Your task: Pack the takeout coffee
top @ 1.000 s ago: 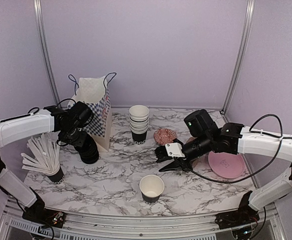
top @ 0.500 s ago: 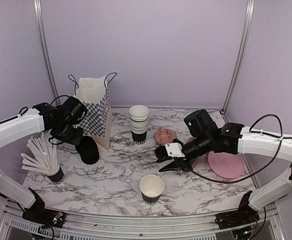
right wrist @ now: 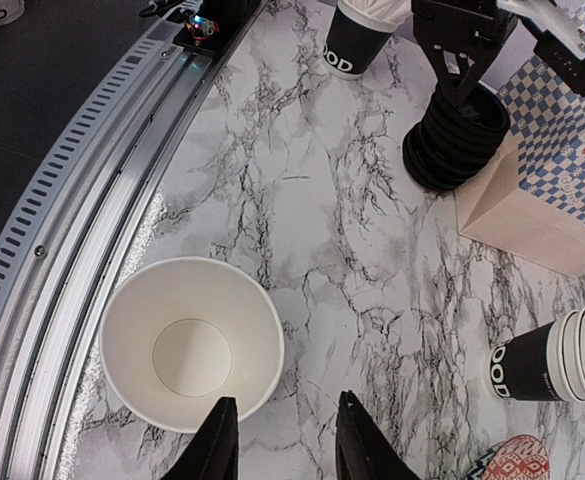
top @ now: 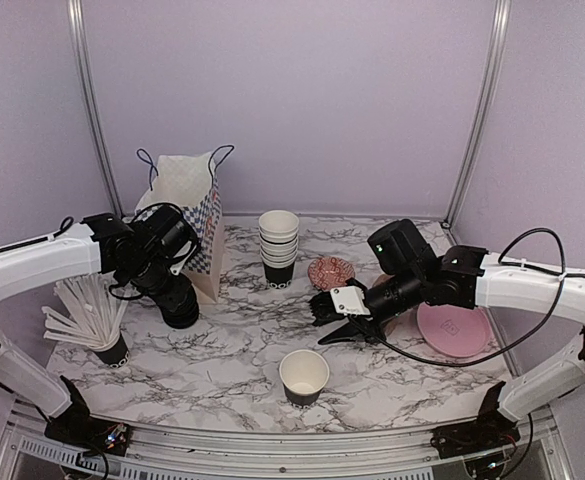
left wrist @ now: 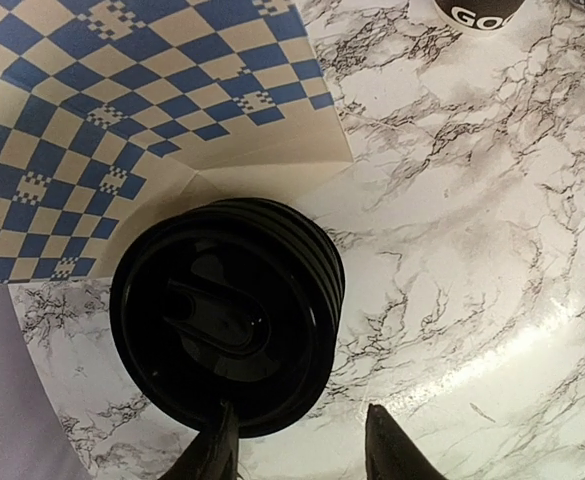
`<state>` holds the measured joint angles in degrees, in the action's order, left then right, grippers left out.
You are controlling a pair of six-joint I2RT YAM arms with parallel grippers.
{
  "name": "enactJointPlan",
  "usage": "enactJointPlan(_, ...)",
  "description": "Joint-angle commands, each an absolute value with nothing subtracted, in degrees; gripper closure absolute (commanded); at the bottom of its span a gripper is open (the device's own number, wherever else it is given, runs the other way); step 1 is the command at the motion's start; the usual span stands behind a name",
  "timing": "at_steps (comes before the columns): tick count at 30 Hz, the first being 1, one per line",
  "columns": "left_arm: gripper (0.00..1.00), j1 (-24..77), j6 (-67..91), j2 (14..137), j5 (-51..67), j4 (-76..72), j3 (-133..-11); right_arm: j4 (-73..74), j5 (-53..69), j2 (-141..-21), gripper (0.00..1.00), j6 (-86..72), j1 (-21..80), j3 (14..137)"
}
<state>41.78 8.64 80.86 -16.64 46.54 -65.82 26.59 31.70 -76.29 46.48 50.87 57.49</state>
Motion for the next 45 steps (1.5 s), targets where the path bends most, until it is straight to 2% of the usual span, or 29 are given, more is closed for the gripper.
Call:
enactJointPlan(1,0.55,41.66,6.75,83.52,-17.73,45.97,-65.38,26.55,32.27,-76.36,0.68,45.94,50.68,59.16)
enactJointPlan(13,0.58,41.65,5.93,86.64,-16.71,44.45,-65.72,25.84,31.73,-76.66,0.68,46.13,50.63,58.53)
enactJointPlan(33,0.90,41.66,6.50,87.50,-17.94,44.42,-66.60,25.58,31.38,-76.99,0.68,46.10,50.60,58.18)
enactJointPlan(45,0.94,41.66,7.32,82.41,-13.55,48.45,-72.09,27.28,31.97,-77.39,0.68,46.09,50.63,59.98)
